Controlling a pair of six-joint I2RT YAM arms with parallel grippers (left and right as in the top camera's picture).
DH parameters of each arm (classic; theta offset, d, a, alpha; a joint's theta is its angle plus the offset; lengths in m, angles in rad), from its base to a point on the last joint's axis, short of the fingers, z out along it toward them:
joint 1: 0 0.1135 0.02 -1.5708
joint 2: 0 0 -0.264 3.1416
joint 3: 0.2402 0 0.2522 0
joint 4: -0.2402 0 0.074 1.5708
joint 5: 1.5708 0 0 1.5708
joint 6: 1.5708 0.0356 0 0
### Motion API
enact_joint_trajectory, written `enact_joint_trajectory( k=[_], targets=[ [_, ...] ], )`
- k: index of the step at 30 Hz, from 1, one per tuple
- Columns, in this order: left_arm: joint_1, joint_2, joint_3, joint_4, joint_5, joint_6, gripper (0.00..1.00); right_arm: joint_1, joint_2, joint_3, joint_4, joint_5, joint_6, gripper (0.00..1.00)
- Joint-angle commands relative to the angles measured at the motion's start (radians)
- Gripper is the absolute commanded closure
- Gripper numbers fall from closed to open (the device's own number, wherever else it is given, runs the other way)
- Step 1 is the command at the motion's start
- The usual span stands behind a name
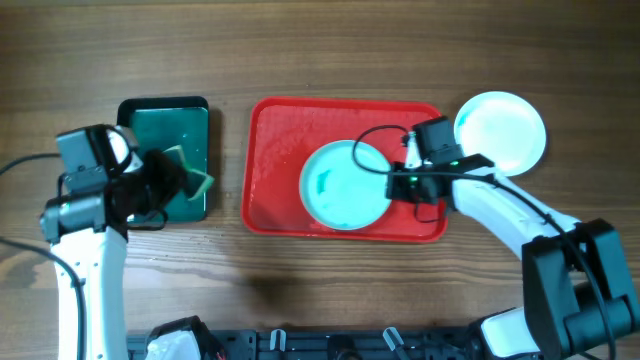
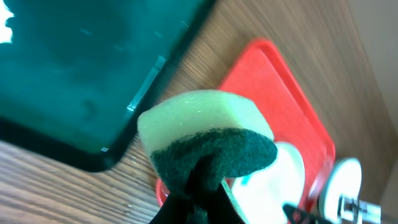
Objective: Clean dirty plates on tray and stack at the side
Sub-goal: 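Scrub the blue plate with the left gripper's sponge while the right gripper holds it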
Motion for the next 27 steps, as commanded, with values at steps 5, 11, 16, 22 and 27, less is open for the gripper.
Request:
enact_joint_trajectory(
  k=[5, 11, 16, 22, 27],
  targets=[
    [-0.327, 0.135, -0.002, 0.063, 0.085, 0.087, 0.96, 0.186, -0.006, -0.002, 0.085, 0.134, 0.201, 0.94],
    [-0.552, 0.361, -0.002, 0.214, 0.082, 0.014, 0.96, 0.194, -0.006, -0.002, 0.087, 0.154, 0.232, 0.96],
    [-0.708, 0.533, -0.002, 0.394, 0.082, 0.004, 0.96, 0.194, -0.006, -0.002, 0.085, 0.160, 0.231, 0.96],
    [-0.781, 0.664, -0.002, 0.496, -0.110, -0.057, 0.96, 0.193, -0.006, -0.002, 0.051, 0.160, 0.217, 0.96],
    [-0.782, 0.665, -0.002, 0.510, -0.413, -0.056, 0.96, 0.182, -0.006, 0.000, -0.013, 0.149, 0.187, 0.96]
  ],
)
